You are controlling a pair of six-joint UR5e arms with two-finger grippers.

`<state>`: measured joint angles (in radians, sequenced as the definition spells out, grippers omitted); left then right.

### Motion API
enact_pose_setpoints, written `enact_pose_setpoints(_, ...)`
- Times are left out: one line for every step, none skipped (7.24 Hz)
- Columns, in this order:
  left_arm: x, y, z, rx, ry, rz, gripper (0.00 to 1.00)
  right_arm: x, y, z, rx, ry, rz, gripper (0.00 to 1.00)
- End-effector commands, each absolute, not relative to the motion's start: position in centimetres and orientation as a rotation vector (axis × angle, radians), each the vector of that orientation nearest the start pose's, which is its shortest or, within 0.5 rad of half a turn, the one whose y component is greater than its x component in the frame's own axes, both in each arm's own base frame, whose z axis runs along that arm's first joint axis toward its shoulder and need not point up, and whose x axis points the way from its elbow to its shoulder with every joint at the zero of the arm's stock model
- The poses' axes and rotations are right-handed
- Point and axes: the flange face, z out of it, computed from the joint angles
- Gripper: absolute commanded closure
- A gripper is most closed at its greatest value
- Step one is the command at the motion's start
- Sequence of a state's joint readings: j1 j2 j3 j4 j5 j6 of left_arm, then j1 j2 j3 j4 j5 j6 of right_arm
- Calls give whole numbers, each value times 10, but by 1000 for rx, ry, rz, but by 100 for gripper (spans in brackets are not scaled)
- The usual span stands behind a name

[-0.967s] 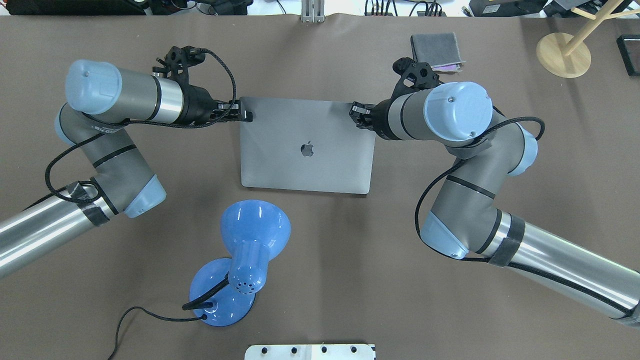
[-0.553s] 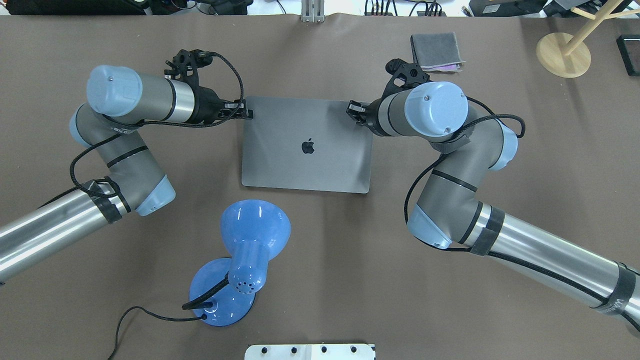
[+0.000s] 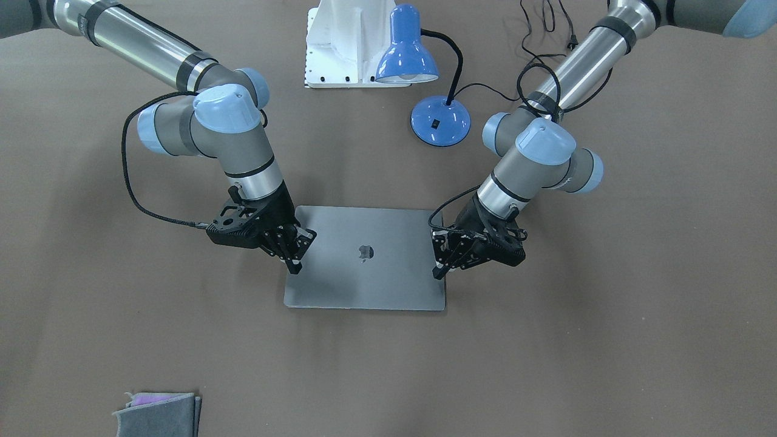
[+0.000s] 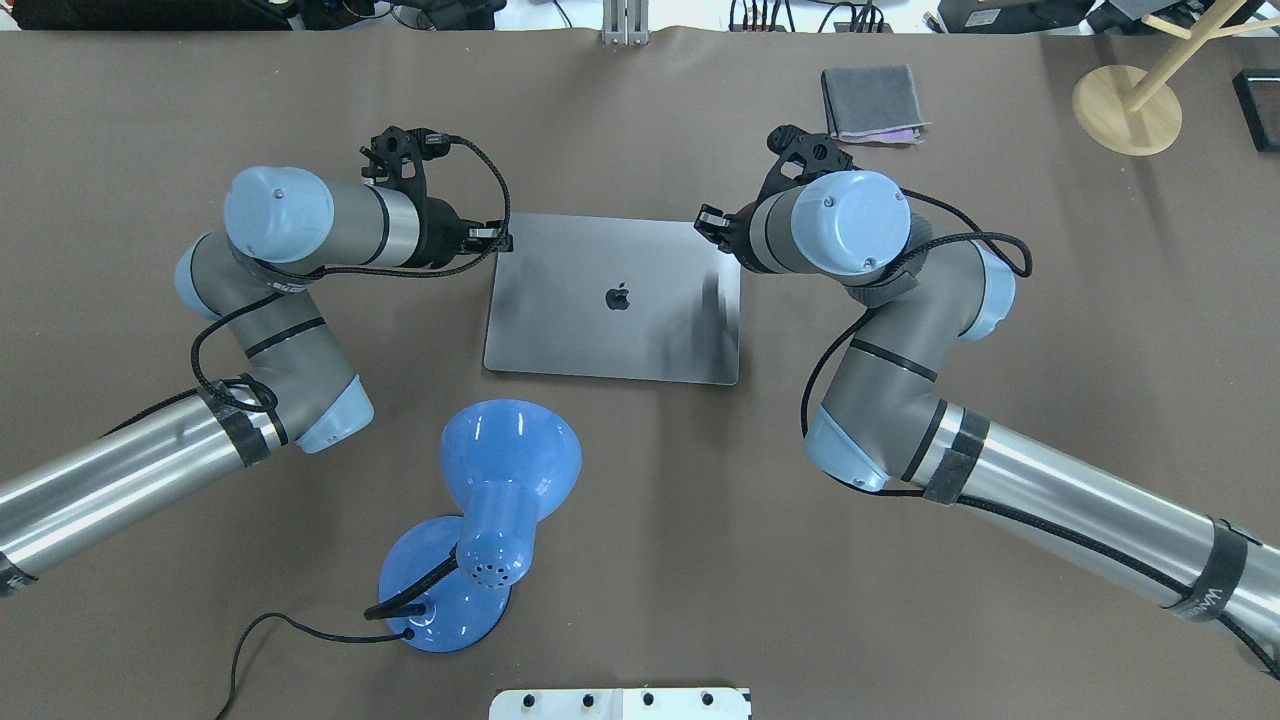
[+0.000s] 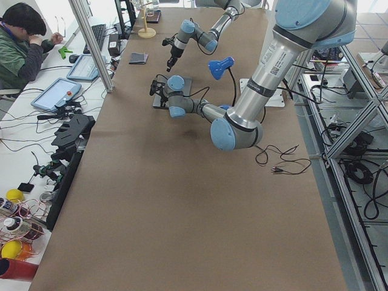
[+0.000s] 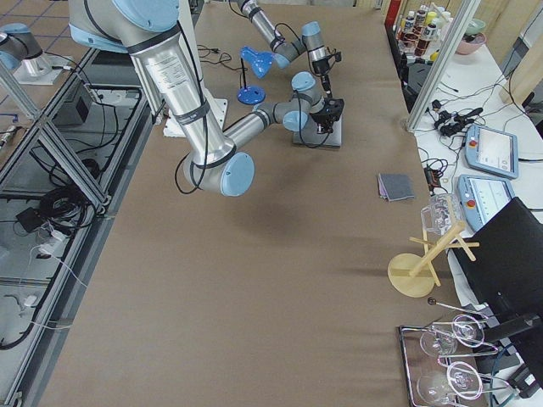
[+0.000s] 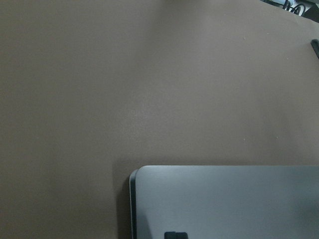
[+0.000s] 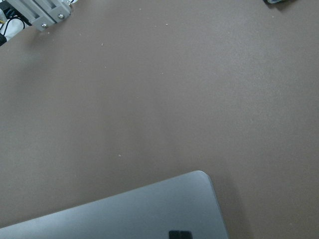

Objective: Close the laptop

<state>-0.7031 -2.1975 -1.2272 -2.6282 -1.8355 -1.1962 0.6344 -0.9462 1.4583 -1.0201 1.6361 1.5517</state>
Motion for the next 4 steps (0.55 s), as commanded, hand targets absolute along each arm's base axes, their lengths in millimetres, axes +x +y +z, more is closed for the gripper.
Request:
enact_pose_setpoints(483,-553,291,496,1318,-97,93,-486,-529,252,288,-1098,514,100)
enact_pose_setpoints(476,-555,290,482,1307,-101,2,-470,-534,260,274,-1094,519,1)
enact_pose_setpoints(443,-551,300,432,1280,-93,1,-445,-532,271,272,-1086,517,0)
enact_pose_setpoints(394,-563,279,355,1251,-86,1,-412,-535,278,247,-1059,496,0)
